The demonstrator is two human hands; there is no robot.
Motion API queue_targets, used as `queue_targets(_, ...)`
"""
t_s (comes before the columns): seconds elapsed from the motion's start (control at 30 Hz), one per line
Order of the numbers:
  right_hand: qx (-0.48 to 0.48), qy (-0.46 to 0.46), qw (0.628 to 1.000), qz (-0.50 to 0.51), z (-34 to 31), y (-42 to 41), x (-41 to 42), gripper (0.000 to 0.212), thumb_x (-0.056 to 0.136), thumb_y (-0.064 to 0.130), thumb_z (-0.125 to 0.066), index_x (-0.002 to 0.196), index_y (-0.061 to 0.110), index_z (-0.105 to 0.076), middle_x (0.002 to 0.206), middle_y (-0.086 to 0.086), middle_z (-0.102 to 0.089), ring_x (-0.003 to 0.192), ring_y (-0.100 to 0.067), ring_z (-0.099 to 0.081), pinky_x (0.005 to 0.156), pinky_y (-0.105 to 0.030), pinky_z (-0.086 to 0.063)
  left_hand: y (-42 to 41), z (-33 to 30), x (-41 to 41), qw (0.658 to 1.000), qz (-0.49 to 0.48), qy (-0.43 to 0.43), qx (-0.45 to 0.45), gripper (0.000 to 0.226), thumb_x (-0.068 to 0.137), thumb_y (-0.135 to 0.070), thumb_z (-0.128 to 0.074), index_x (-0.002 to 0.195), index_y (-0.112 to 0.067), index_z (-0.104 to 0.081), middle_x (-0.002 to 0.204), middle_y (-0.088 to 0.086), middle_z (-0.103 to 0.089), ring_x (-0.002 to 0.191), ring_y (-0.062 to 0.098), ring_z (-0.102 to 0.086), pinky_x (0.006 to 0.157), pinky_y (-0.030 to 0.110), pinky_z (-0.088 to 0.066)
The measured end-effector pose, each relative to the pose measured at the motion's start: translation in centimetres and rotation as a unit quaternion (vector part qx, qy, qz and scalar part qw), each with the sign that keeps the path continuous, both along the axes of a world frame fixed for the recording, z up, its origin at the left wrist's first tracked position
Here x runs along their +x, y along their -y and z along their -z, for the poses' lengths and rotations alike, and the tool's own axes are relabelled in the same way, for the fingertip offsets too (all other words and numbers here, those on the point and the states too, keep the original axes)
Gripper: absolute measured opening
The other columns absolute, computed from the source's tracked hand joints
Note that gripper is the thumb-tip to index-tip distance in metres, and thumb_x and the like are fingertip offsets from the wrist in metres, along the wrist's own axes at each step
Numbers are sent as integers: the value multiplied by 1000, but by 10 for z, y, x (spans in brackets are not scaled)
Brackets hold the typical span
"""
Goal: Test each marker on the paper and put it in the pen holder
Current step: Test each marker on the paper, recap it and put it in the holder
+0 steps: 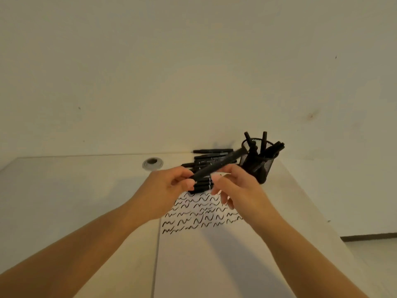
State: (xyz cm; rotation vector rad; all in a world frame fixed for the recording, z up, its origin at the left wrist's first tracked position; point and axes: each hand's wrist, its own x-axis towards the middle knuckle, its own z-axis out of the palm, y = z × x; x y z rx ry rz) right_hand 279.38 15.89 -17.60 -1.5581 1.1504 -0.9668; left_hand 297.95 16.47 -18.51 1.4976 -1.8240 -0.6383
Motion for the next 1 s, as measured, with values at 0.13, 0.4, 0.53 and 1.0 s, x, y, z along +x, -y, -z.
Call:
queue_targets(0.13,109,129,986,4,18,-32,21,21,87,28,-57,76,11,-65,50,-1,-59,41,-9,-46,39,-16,-34,-46,9,3,995,39,87,-7,9,89,-32,-52,90,-37,-60,80,-15,-63,75,5,-58,70,30,-48)
queue_targets(0.4,245,246,938,-7,27,-68,33,33,89,16,-50,60,6,-62,44,-9,-53,34,-14,-41,33,-20,-30,-100,12,8,907,9,349,-237,41,87,-41,-34,74,-20,-66,58,-8,-60,46,13,-54,38,19,-34)
queue_targets(0.53,237,228,944,-22,33,-75,29,40,85,11,-47,48,7,-60,39,-11,-48,29,-15,-34,32,-18,-25,-120,20,6,953,6,278,-123,34,89,-42,-33,76,-26,-61,57,-12,-54,48,11,-48,42,19,-26)
queue_targets(1.0,90,107,986,88,40,-39,1,14,89,15,-53,75,12,-58,51,3,-58,43,-8,-51,38,-19,-36,-114,56,55,995,-38,-17,94,27,93,-20,-46,70,-25,-60,64,-17,-67,57,0,-61,59,13,-45)
